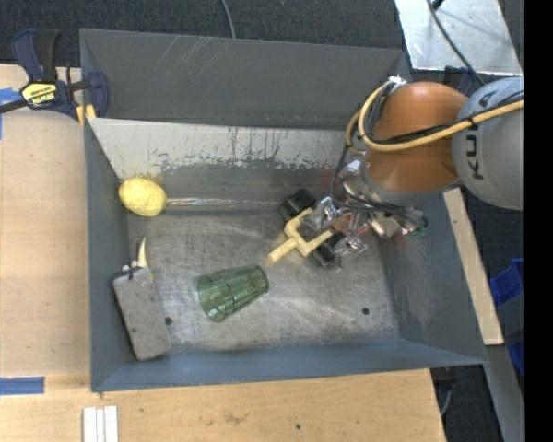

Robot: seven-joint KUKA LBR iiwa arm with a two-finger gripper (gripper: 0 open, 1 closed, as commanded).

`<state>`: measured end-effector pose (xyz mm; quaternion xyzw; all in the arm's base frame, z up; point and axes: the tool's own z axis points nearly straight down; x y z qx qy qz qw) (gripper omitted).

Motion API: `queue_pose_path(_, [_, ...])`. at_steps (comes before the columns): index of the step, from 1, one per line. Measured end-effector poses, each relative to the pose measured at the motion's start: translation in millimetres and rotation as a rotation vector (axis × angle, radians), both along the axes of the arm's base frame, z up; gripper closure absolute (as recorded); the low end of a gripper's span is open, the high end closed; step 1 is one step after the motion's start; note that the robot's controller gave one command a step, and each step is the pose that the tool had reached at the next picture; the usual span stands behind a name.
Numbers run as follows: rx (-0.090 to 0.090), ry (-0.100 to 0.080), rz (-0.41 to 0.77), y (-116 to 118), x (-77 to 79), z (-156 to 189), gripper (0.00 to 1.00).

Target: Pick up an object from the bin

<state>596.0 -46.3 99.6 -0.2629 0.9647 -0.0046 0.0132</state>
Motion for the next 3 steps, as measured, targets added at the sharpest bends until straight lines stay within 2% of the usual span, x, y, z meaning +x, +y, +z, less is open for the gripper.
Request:
queue_pose_path(2, [0.001, 0.002, 0.0, 0.1, 1.0, 1.6, 1.0])
queue_pose_path(3, [0.0, 0.017, 0.0, -0.2, -2.2, 2.5, 1.0])
